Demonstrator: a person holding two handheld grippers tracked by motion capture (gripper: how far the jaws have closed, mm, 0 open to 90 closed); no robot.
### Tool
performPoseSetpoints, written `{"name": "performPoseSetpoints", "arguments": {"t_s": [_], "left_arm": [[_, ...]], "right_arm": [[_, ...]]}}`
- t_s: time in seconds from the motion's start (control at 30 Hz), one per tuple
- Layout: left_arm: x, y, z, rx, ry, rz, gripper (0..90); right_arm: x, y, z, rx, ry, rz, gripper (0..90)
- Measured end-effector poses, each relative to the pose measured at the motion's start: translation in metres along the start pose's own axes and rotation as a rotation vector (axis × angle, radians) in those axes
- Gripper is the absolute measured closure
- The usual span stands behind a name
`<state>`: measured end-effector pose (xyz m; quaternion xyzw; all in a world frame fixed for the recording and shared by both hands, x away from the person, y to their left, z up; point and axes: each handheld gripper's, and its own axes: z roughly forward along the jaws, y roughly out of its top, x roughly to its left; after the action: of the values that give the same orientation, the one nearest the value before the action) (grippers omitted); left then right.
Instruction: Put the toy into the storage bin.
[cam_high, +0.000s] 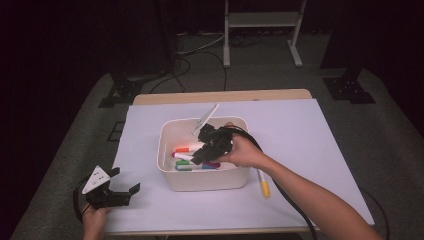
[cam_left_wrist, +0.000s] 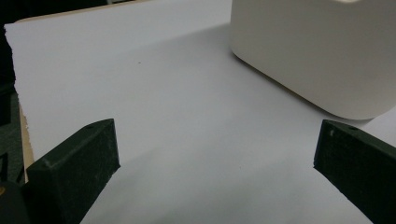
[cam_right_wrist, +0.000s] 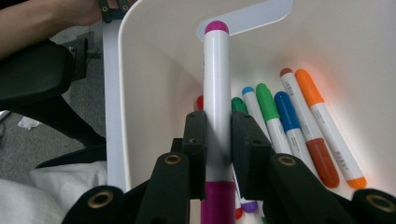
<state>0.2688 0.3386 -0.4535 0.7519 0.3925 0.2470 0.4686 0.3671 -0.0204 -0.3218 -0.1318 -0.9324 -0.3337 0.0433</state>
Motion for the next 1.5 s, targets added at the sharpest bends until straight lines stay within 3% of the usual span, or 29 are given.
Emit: {"name": "performPoseSetpoints", "arguments": {"t_s": [0.47,0.87,1.27,1.5], "left_arm": [[0.001,0.000,-0.001,-0.001,-0.002,0.001,0.0],[0.001,0.000,-0.001,-0.003,0.000,-0.003,0.0],[0.001,0.000,0.000,0.002,0.001,-0.008,0.0],[0.000,0.000,-0.001,-0.009,0.001,-0.001,0.0]], "right_arm": [[-0.006,0.003,0.026,0.038,0.017,-0.013,75.8],[-0.006,0.002,0.031,0.072,0.017,-0.028,74.9],[-0.008,-0.005,-0.002,0.008,-0.011,-0.010,65.2],[-0.008,-0.017,-0.030,-0.032,-0.043,0.014,61.5]]}}
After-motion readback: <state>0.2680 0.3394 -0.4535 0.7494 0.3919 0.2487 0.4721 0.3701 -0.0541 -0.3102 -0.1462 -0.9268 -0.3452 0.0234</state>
